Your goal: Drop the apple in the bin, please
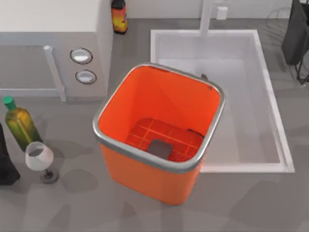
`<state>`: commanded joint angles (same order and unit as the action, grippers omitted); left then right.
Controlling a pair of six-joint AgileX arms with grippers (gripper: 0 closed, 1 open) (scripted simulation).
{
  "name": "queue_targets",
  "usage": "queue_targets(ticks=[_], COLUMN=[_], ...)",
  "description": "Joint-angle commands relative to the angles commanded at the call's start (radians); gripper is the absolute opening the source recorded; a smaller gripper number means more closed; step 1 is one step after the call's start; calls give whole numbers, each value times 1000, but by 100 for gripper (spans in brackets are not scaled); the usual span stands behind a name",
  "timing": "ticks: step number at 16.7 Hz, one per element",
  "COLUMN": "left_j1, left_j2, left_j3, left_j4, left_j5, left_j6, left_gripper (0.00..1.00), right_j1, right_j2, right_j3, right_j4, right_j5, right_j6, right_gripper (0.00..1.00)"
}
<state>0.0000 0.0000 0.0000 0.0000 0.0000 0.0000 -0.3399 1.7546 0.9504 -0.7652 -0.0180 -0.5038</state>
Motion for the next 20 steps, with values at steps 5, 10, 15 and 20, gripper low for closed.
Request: queue_targets(ticks=[5, 10, 15, 20], left_j1=[0, 0, 0, 0], left_j2=[0, 0, 0, 0], left_j3=[0, 0, 0, 0], left_j4=[0, 0, 0, 0], left_j5=[0, 0, 0, 0], left_j6=[0, 0, 0, 0], left_gripper=[100, 100, 100, 100], right_j1=[20, 12, -6, -1], right_j2=[-133, -171, -138, -141], right_j3=[81, 294, 429, 427], right_j4=[-191, -452, -570, -568], right_j5=[44, 24, -16, -15], right_j6=[-87, -63, 15, 15], right_gripper=[0, 0, 0, 0])
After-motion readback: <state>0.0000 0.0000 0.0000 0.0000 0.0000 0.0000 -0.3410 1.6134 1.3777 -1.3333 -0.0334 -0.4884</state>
